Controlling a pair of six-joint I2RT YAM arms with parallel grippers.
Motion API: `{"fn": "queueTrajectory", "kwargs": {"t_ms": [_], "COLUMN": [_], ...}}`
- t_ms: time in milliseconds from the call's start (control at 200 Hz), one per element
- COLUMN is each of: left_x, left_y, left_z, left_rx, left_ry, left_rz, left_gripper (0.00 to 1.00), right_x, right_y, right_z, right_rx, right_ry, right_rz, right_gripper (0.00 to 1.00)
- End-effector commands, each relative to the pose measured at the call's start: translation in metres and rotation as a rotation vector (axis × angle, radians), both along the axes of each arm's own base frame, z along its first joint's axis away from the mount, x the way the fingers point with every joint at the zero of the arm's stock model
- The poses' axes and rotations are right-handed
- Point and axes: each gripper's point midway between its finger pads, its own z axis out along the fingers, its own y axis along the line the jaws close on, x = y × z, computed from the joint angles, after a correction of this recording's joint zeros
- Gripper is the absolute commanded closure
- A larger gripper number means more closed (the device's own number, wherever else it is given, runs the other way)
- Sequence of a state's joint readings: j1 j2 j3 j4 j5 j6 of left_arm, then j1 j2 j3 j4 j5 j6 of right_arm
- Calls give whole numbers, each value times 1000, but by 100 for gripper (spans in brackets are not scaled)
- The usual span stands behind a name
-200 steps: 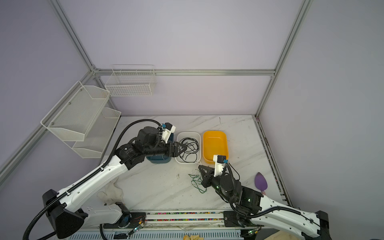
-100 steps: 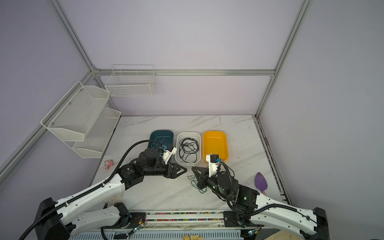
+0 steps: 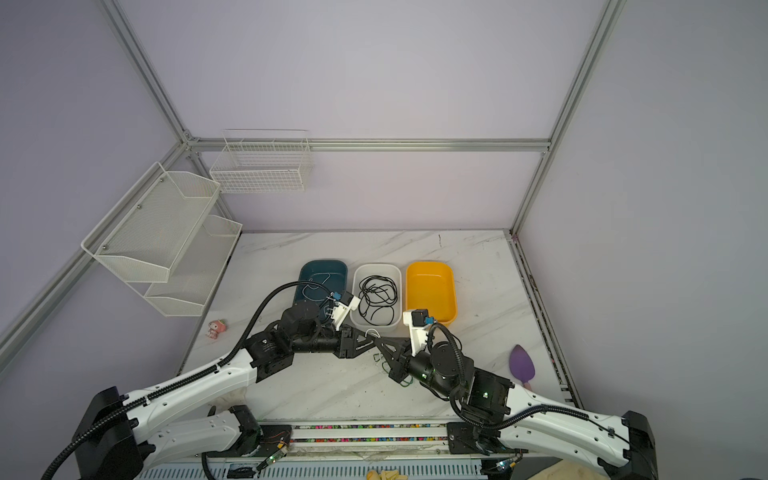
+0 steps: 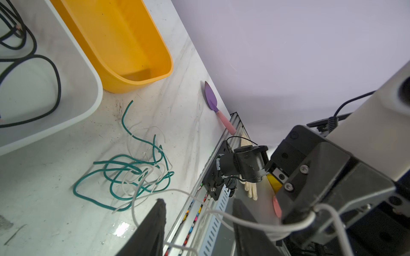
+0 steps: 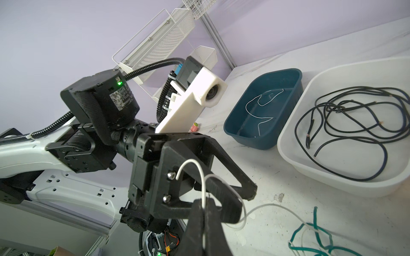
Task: Untangle the cables
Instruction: 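Move the left gripper to the white wire in the right gripper and grasp it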
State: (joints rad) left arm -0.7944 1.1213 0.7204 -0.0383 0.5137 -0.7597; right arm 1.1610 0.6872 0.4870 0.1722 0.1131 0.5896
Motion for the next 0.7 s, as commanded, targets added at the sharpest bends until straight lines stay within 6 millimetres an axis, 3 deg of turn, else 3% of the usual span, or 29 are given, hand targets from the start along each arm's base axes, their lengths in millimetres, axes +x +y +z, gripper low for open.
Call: {"fn": "queueTrajectory", "kwargs": {"t_ms": [0, 695], "left_x": [-4, 2], "left_y": [-1, 7], "left_z": [-7, -5], "left_rx": [-15, 2], "left_ry": [-7, -26], "left_rz": [-14, 43], "left_gripper": [61, 100], "right_x": [-1, 3], "right_y": [2, 0], "right_z": [16, 0], "right_rx": [46, 34], "right_ry": [-30, 2], "right_rz": [11, -16], "right_gripper": [100, 100]}}
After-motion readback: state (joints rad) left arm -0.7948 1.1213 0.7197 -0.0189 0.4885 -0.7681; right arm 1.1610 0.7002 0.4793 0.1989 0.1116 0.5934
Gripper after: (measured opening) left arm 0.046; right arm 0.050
